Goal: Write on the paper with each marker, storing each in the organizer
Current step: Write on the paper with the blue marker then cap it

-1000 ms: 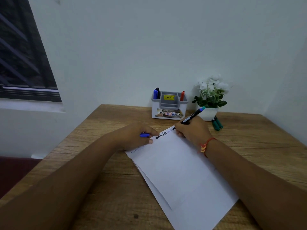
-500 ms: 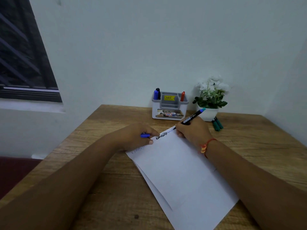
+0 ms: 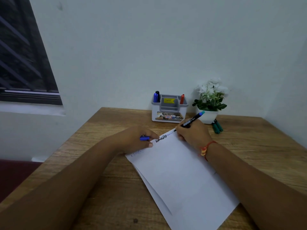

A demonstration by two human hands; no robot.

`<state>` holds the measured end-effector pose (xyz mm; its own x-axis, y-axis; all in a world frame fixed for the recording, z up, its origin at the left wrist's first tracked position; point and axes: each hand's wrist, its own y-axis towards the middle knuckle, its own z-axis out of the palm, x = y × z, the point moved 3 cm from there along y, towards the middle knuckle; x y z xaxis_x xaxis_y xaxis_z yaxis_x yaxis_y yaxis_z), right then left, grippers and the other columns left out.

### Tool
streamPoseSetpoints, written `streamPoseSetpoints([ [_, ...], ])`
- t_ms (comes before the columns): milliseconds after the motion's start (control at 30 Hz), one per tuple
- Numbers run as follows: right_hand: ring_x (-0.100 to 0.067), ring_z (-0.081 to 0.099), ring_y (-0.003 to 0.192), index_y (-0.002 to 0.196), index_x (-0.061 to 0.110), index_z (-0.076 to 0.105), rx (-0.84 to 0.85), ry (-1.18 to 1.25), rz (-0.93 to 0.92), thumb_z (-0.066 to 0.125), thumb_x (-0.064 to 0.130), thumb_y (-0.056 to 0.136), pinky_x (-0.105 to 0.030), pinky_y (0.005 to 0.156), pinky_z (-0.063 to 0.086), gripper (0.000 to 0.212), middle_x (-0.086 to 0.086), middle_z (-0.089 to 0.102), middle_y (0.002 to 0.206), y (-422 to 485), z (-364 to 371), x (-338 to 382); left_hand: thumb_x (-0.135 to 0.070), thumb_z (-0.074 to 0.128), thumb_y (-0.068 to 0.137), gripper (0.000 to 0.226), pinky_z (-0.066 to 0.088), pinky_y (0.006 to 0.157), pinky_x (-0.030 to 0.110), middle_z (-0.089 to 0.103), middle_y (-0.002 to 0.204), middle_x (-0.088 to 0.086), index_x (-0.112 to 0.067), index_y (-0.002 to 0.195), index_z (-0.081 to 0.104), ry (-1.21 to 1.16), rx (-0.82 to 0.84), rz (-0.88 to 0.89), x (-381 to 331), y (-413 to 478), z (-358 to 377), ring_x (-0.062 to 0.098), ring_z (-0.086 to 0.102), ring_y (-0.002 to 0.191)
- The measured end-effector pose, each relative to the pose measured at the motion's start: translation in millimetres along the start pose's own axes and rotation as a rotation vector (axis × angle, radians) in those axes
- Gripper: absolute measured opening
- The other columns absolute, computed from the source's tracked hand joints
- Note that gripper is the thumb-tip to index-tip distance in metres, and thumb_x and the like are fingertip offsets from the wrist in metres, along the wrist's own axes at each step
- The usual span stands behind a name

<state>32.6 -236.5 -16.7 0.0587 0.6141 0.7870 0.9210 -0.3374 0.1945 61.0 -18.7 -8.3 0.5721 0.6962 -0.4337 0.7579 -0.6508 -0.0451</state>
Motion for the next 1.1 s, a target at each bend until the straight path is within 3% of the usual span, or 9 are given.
streamPoseSetpoints([
  [167,-0.017,0.064,0.058,0.08,0.019,0.073,-0.012,0.383,0.057,0.07,0.007,0.087,-0.028,0.058,0.052,0.014,-0.004,0.07,0.066,2,1,-5,-0.027,0.061,0.095,0.04,0.036,0.094,0.02,0.057,0.137,-0.01,-0.034,0.135,0.056,0.01,-0.007,0.018,-3,-2,0,0.004,0.049,0.108],
  [367,-0.013,0.07,0.078,0.09,0.017,0.078,-0.029,0.504,0.034,0.06,0.018,0.094,-0.024,0.059,0.056,0.018,-0.009,0.076,0.084,-7,-4,8,-0.034,0.065,0.092,0.039,0.041,0.086,0.016,0.058,0.123,-0.014,-0.039,0.13,0.057,-0.049,-0.078,0.01,1,-5,-3,0.005,0.051,0.107],
  [567,-0.016,0.074,0.078,0.089,0.023,0.067,-0.084,0.354,-0.177,0.068,0.019,0.091,-0.037,0.07,0.064,0.005,-0.001,0.075,0.079,-17,-14,15,-0.032,0.068,0.09,0.037,0.039,0.074,0.011,0.059,0.108,-0.013,-0.031,0.125,0.055,-0.209,-0.276,-0.053,4,-9,-10,0.002,0.054,0.097],
  [667,-0.01,0.071,0.077,0.088,0.029,0.074,-0.087,0.355,-0.268,0.072,0.016,0.09,-0.034,0.071,0.063,0.013,0.005,0.074,0.079,-23,-17,22,-0.024,0.07,0.089,0.037,0.041,0.073,0.012,0.062,0.101,-0.009,-0.027,0.122,0.056,-0.335,-0.408,-0.049,4,-9,-15,0.002,0.059,0.092],
  [767,-0.017,0.075,0.085,0.096,0.028,0.077,-0.013,0.468,-0.284,0.064,0.017,0.097,-0.029,0.068,0.061,0.017,-0.001,0.078,0.086,-31,-18,29,-0.021,0.071,0.088,0.036,0.044,0.079,0.019,0.067,0.094,-0.008,-0.027,0.12,0.056,-0.433,-0.508,-0.015,3,-11,-20,0.005,0.061,0.092],
  [933,-0.016,0.077,0.084,0.102,0.015,0.074,0.06,0.59,-0.286,0.056,0.004,0.1,-0.025,0.068,0.06,0.022,-0.007,0.078,0.089,-40,-17,40,-0.021,0.072,0.087,0.039,0.046,0.089,0.022,0.072,0.101,-0.009,-0.027,0.122,0.055,-0.429,-0.585,0.008,3,-14,-25,0.002,0.062,0.102],
  [1100,-0.016,0.077,0.081,0.101,0.005,0.074,0.095,0.554,-0.333,0.056,0.0,0.098,-0.023,0.068,0.06,0.019,-0.008,0.078,0.086,-44,-16,45,-0.017,0.072,0.086,0.043,0.043,0.082,0.014,0.071,0.1,-0.011,-0.028,0.123,0.053,-0.408,-0.584,0.014,1,-15,-25,-0.001,0.062,0.1],
])
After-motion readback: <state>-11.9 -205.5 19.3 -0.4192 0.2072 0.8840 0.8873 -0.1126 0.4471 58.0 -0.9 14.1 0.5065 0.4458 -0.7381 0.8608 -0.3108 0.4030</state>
